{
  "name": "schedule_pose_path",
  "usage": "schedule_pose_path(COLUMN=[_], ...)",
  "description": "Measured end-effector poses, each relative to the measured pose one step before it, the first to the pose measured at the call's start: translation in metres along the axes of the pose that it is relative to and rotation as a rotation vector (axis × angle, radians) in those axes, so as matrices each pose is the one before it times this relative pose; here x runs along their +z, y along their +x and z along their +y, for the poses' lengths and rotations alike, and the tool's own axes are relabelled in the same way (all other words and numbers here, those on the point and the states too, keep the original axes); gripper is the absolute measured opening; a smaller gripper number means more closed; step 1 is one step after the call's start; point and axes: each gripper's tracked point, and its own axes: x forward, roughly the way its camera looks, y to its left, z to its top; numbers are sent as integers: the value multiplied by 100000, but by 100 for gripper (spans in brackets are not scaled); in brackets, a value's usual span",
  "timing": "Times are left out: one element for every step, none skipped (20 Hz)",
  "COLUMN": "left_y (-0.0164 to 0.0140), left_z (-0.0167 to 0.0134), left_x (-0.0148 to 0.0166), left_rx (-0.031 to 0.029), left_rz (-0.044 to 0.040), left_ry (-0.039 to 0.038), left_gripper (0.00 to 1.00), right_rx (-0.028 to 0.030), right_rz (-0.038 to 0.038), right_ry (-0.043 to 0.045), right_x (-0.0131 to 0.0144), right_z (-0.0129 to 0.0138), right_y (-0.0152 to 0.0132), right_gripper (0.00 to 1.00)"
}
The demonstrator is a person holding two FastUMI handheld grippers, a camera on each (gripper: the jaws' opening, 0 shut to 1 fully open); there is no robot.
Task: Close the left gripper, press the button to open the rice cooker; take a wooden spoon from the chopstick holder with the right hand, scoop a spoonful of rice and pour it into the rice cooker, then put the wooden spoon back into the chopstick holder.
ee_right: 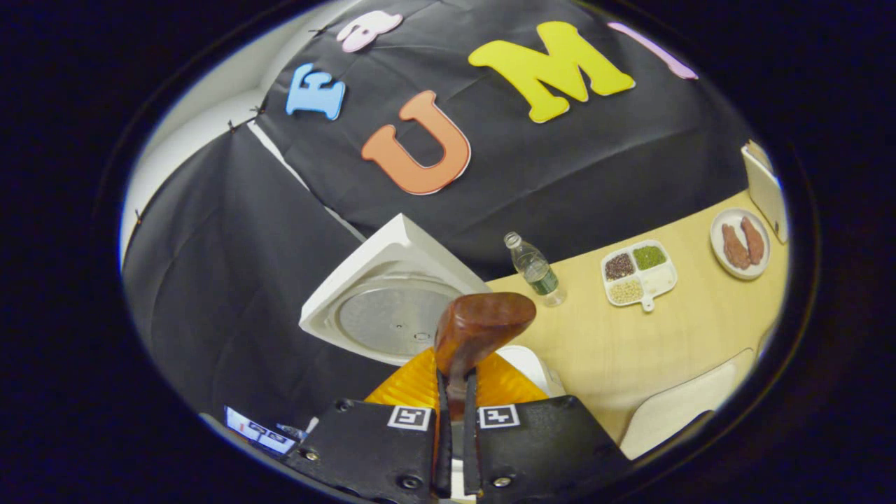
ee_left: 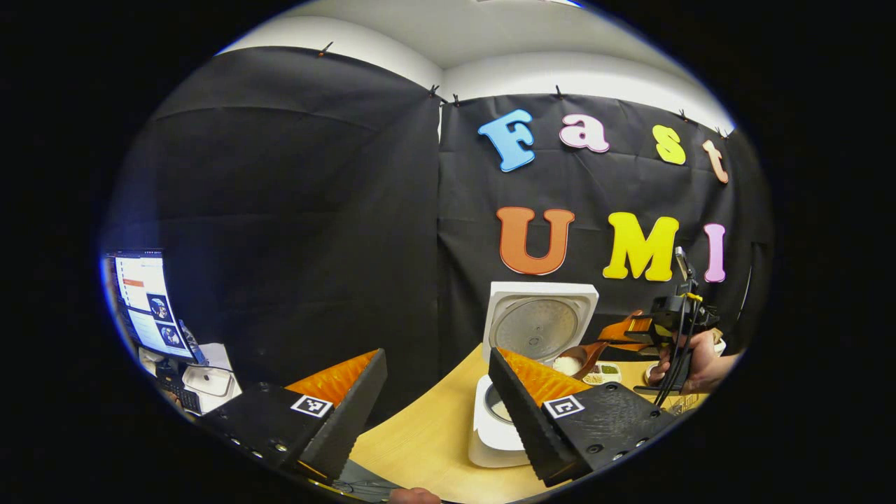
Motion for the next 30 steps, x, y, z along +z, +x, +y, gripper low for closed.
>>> schedule_pose_path(left_y=[85, 54, 75, -117, 60, -5, 21, 56, 54, -18, -84, -32, 39, -12, 2, 27, 84, 5, -73, -20, 32, 0, 104, 47, -10, -30, 2, -18, 4, 10], left_z=[405, 307, 258, 196, 175, 198, 165, 189, 254, 171, 15, 61, 84, -60, -55, -14, -17, -44, -5, 6, 27, -61, -65, -56, 22, -19, -25, 39, 7, 36], left_x=[-185, -51, -74, -82, -217, -1, 23, -48, -90, 184, 46, 22, -147, -198, -15, -19, -89, -70, 24, 66, -21, 65, -72, -96, -8, 124, 15, 71, -37, -17], left_rx=[84, 72, -94, 61, -177, -190, -42, 53, 81, -150, -31, -156, -151, -237, -117, -171, -94, -35, -195, -189, -55, -382, -637, -618, -314, -267, -189, -8, -8, 253], left_rz=[109, 34, 156, -72, -54, -104, -31, 44, -1, -307, -292, -64, 183, 395, 73, -11, 3, 30, -193, -140, -300, -205, -64, 185, -72, -261, -238, -239, -189, -106], left_ry=[316, 113, -164, -292, -343, -100, 161, 103, -184, -408, -236, -67, 3, -270, -341, -329, -279, -336, -362, -311, -249, -483, -364, 67, 348, 203, -127, -56, 406, 472], left_gripper=[94, 94, 94, 94, 94, 94, 94, 94, 94, 94, 94, 94, 94, 94, 94, 94, 94, 94, 94, 94, 94, 94, 94, 94, 94, 94, 94, 94, 94, 94], right_rx=[-1054, -1110, -1137, -1176, -974, -381, -333, -373, 44, 350, 87, -135, -69, -225, -261, -37, 109, -19, -45, -391, -479, -88, 255, 441, 298, -36, 28, 257, 449, 416], right_rz=[195, 89, 169, -200, -438, -429, -217, 425, 447, 249, 45, -359, -585, -729, -936, -1346, -1236, -1030, -1277, -1509, -1756, -1426, -1191, -912, -911, -906, -691, -278, -45, 272], right_ry=[-3256, -3803, -5004, -5731, -5769, -5299, -4714, -3966, -3189, -3061, -2946, -3072, -3208, -3643, -4124, -4300, -4230, -3867, -3916, -4461, -4662, -4760, -4341, -3741, -3286, -2655, -1916, -252, 851, 890], right_x=[-239, -79, -218, -50, -67, 111, -192, -181, -303, -56, 15, 130, 165, 261, 243, 393, 368, 278, 345, 506, 387, 349, 218, 250, -6, 148, 172, 117, -87, -30], right_z=[234, 193, 194, 167, 271, 582, 597, 356, 392, 483, 429, 327, 246, 353, 359, 368, 394, 341, 316, 259, 354, 377, 402, 403, 364, 212, 98, 106, 86, -117], right_y=[204, 221, 226, 230, 77, 15, 113, 154, -53, 24, -38, -91, -170, -89, -264, -240, -137, -150, -256, -364, -332, -202, -235, -236, -166, -187, -189, -118, 45, 21], right_gripper=[12, 12, 12, 12, 12, 12, 12, 12, 12, 12, 12, 12, 12, 12, 12, 12, 12, 12, 12, 11, 12, 12, 12, 11, 11, 12, 12, 12, 11, 11])
